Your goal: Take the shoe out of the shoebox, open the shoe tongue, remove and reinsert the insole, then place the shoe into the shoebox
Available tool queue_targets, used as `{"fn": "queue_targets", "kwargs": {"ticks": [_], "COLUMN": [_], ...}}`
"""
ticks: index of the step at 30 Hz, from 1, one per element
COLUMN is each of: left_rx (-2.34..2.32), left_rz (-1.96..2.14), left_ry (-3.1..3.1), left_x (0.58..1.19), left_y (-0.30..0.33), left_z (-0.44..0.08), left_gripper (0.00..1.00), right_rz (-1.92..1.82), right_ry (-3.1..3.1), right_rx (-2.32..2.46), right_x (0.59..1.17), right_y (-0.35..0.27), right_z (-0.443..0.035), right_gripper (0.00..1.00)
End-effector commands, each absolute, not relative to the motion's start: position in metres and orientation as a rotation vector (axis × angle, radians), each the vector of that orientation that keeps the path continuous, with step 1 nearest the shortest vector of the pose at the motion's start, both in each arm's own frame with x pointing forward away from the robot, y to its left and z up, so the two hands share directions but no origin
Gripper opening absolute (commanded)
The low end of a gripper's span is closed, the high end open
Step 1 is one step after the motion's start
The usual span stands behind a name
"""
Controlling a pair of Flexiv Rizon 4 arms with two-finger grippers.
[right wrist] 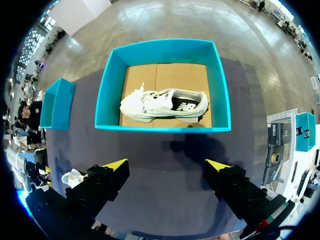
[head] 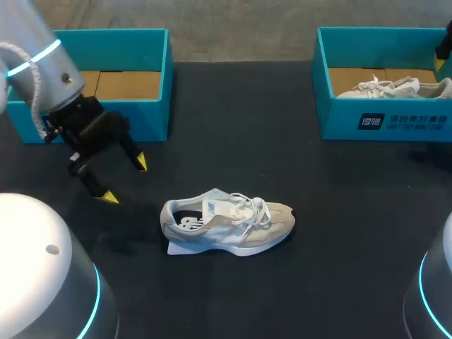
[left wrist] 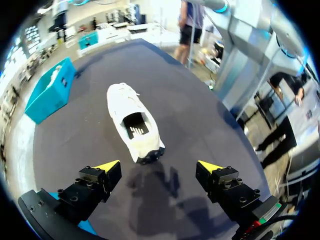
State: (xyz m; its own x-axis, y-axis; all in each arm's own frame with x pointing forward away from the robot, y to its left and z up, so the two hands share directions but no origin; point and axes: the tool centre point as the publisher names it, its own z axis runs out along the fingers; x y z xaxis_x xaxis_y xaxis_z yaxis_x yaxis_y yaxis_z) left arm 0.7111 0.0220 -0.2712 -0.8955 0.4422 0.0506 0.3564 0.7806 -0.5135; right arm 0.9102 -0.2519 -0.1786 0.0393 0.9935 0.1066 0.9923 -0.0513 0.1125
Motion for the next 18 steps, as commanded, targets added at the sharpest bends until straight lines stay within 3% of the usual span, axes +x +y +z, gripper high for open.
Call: {"fn": "queue_targets", "kwargs": {"ticks": [1,18], "left_rx": [-0.571,-0.345], "left_rz": [0.893,1.257], "left_ry": [-2.796,-2.816], "left_x": [0.709,0.709], "left_y": [0.034,0.062], "left_z": [-0.276,-0.299], "left_gripper": [1.0,1.0], "right_rz": [0.246,0.246], "right_ry": [2.157,2.157], "right_rx": [2.258,2.258], "right_x": [0.909,0.909], "right_y": [-0.252,-0.252], "right_z": [-0.179,-0.179], "right_gripper": [1.0,1.0]}}
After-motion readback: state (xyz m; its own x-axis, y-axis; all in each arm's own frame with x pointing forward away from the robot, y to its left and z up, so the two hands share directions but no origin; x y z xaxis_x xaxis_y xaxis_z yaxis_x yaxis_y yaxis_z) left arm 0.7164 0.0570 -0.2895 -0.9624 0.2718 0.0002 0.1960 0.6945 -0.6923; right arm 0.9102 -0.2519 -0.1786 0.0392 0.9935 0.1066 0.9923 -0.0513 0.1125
